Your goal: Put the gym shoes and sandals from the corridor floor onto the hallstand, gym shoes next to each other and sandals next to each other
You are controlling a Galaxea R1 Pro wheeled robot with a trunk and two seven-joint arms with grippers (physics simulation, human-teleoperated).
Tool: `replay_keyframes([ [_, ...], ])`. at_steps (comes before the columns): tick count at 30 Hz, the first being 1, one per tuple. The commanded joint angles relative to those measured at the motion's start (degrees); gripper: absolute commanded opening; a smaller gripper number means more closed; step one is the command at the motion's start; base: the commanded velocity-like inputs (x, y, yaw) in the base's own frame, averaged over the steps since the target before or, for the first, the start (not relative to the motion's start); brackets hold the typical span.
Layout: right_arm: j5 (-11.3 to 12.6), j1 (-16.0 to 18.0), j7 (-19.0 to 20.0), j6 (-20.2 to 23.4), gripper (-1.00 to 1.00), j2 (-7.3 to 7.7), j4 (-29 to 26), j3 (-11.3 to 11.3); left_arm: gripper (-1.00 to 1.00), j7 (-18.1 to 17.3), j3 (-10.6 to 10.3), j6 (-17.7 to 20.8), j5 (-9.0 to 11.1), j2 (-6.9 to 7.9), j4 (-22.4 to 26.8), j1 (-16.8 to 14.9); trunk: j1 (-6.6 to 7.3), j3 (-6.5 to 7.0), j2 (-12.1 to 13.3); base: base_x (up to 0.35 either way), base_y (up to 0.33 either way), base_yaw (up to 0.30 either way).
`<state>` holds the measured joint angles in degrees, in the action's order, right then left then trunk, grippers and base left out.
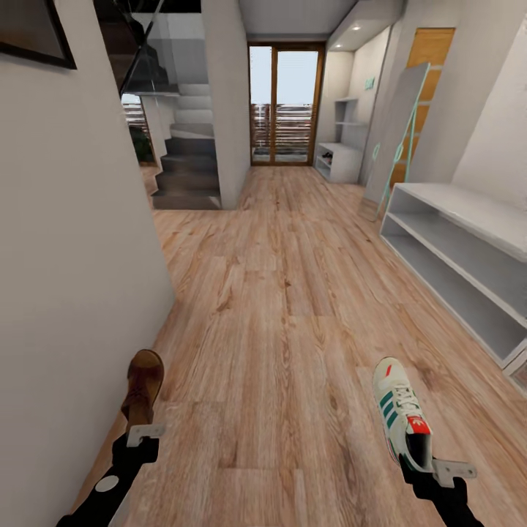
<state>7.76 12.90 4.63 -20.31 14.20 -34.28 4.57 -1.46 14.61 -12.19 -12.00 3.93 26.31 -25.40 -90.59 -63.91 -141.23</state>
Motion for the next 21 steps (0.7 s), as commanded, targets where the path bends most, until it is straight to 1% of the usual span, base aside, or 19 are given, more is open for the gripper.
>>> replay_keyframes([
  [1,0.6,0.0,0.5,-0.2,-1.00,-0.02,0.1,0.1,-1.00,-0.3,0.4,-0.2,-0.7,-0.02,-0.1,0.0,0.23,0.23,0.4,0.000,0.000,-0.060],
  [9,0.6,0.0,0.5,-0.2,-1.00,-0.03,0.2,0.1,-1.00,-0.3,0.3,-0.2,-0.3,-0.05,-0.1,0.0,1.99,2.39,3.6,0.000,0.000,-0.099],
  [21,0.6,0.0,0.5,-0.2,-1.00,-0.09,0.3,0.0,-1.00,-0.3,0.3,-0.2,-0.3,-0.06,-0.1,0.0,4.63,5.62,8.4,0.000,0.000,-0.135],
])
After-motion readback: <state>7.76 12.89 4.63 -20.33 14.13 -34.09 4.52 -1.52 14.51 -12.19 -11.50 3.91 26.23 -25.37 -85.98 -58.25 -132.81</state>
